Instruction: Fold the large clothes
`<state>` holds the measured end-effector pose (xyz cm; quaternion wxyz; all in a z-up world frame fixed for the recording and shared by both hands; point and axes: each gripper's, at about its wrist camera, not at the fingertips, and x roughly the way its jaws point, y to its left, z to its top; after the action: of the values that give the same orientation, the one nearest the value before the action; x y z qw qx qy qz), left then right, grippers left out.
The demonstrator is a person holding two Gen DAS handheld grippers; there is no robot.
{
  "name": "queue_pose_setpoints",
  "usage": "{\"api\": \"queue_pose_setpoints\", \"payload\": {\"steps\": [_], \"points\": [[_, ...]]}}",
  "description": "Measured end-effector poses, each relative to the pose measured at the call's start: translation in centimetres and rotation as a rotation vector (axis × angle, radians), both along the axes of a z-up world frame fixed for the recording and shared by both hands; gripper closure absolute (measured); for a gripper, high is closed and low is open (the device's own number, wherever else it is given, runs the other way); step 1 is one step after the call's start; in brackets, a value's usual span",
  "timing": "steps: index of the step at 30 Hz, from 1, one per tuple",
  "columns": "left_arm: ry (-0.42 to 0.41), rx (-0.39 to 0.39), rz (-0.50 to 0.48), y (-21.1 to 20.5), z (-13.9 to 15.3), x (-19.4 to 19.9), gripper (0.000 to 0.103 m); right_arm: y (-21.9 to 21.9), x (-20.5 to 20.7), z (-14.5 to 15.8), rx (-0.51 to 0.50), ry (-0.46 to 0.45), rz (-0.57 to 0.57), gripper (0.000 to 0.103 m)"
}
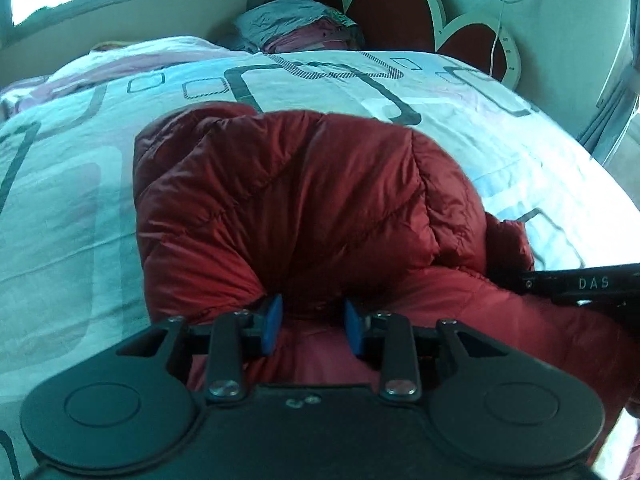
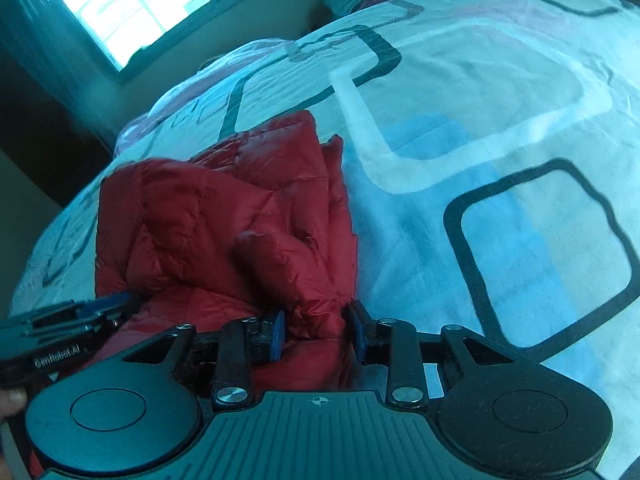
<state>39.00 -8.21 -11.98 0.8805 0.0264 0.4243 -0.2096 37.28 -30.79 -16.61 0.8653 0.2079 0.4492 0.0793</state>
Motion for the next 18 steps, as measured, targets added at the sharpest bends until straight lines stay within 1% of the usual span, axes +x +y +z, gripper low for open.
{"api": "queue_pose_setpoints", "payload": {"steps": [1, 2, 3, 4, 5, 7, 8, 9, 11, 13, 16, 17, 18], "points": [[0.002, -0.022, 0.011, 0.6, 0.7, 0.0, 0.071, -0.1, -0.2, 0.9, -0.01, -0.008, -0.007, 0.071], [-0.013, -0.039, 0.023, 1.2, 1.4, -0.3, 0.072, -0.3, -0.7, 2.3, -0.037, -0.037, -0.025, 0.065], [-0.056, -0.05, 0.036, 1.7, 2.5, -0.8, 0.072, -0.4, -1.3, 4.0, -0.084, -0.096, -0.046, 0.057], [-0.086, -0.054, 0.044, 2.1, 3.3, -1.0, 0.07, -0.5, -1.9, 5.4, -0.114, -0.164, -0.045, 0.044], [-0.108, -0.06, 0.055, 2.3, 4.0, -0.9, 0.069, -0.5, -1.9, 6.7, -0.117, -0.21, -0.024, 0.044], [-0.135, -0.066, 0.066, 2.4, 5.0, 0.2, 0.069, 0.2, -0.6, 8.5, -0.1, -0.234, 0.028, 0.045], [-0.133, -0.062, 0.07, 2.2, 5.3, 1.1, 0.069, 1.0, 0.4, 9.0, -0.108, -0.241, 0.064, 0.05], [-0.131, -0.057, 0.068, 1.8, 5.4, 1.7, 0.069, 1.9, 1.7, 9.2, -0.125, -0.233, 0.103, 0.053], [-0.115, -0.052, 0.062, 0.9, 5.2, 3.2, 0.069, 3.7, 4.0, 8.9, -0.154, -0.199, 0.163, 0.064], [-0.061, -0.046, 0.047, 0.1, 4.1, 5.0, 0.069, 5.0, 5.7, 7.7, -0.197, -0.151, 0.196, 0.07], [0.026, -0.019, 0.024, -0.5, 1.7, 6.9, 0.068, 5.4, 7.1, 4.7, -0.267, -0.043, 0.192, 0.07], [0.048, -0.01, 0.006, -0.6, 0.9, 6.9, 0.068, 5.1, 7.3, 3.4, -0.268, -0.005, 0.193, 0.07], [0.053, 0.005, -0.014, -0.8, 0.3, 6.9, 0.068, 4.8, 7.2, 2.4, -0.261, 0.015, 0.195, 0.07]]}}
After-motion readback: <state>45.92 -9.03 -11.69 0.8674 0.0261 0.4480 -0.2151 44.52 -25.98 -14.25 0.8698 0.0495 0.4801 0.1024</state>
